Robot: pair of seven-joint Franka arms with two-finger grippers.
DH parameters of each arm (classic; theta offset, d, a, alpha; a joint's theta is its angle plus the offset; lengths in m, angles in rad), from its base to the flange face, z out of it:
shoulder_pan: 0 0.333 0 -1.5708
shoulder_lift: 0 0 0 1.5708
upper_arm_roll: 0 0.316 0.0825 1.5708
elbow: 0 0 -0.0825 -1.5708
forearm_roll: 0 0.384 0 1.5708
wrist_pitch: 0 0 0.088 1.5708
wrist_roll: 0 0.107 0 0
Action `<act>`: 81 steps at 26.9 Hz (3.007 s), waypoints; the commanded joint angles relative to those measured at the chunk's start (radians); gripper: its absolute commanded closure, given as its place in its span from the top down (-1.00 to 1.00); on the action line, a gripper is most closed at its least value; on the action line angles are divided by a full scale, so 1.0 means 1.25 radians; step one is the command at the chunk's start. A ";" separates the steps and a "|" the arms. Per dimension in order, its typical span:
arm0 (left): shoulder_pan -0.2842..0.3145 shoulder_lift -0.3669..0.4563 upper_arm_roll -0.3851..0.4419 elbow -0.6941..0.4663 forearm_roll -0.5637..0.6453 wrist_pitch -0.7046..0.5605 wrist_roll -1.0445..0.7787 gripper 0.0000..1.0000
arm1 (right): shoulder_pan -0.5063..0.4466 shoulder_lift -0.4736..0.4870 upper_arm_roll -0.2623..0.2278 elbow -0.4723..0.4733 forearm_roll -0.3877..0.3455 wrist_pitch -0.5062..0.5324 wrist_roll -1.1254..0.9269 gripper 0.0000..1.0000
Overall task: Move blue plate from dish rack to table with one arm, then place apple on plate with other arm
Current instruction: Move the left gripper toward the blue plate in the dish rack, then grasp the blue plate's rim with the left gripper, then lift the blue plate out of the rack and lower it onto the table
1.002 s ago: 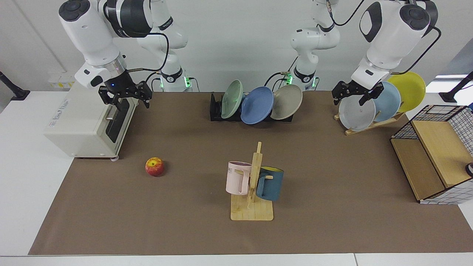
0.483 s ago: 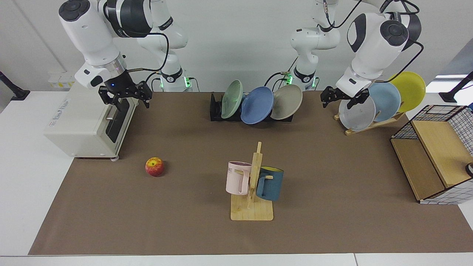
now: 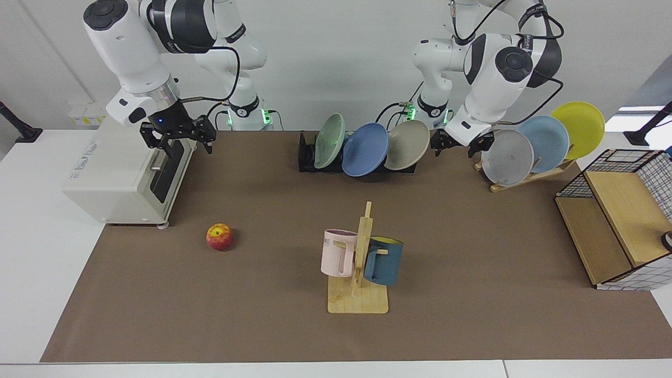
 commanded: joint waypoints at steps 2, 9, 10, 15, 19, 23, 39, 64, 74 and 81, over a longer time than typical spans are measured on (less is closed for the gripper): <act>-0.062 -0.035 0.011 -0.056 0.000 0.045 -0.081 1.00 | -0.006 -0.007 0.005 -0.003 -0.003 0.006 0.019 1.00; -0.162 -0.046 0.008 -0.060 0.003 0.042 -0.229 1.00 | -0.007 -0.007 0.005 -0.003 -0.003 0.006 0.019 1.00; -0.173 -0.048 0.006 -0.061 0.003 0.038 -0.245 1.00 | -0.007 -0.007 0.005 -0.003 -0.003 0.006 0.019 1.00; -0.227 -0.066 0.005 -0.092 0.003 0.039 -0.293 1.00 | -0.007 -0.007 0.007 -0.003 -0.003 0.006 0.019 1.00; -0.257 -0.066 0.005 -0.110 0.003 0.044 -0.313 1.00 | -0.006 -0.007 0.006 -0.003 -0.003 0.006 0.019 1.00; -0.280 -0.068 -0.008 -0.134 0.003 0.055 -0.351 1.00 | -0.006 -0.007 0.005 -0.003 -0.003 0.006 0.019 1.00; -0.300 -0.114 -0.083 -0.272 0.003 0.150 -0.440 0.96 | -0.006 -0.007 0.006 -0.004 -0.003 0.006 0.019 1.00; -0.290 -0.101 -0.097 -0.180 0.133 0.014 -0.475 -1.00 | -0.007 -0.007 0.005 -0.003 -0.003 0.006 0.019 1.00; -0.233 -0.098 -0.087 -0.080 0.152 -0.045 -0.459 -1.00 | -0.007 -0.007 0.005 -0.003 -0.003 0.006 0.019 1.00; -0.181 -0.087 -0.086 -0.039 0.140 -0.031 -0.397 -1.00 | -0.007 -0.007 0.005 -0.003 -0.003 0.006 0.019 1.00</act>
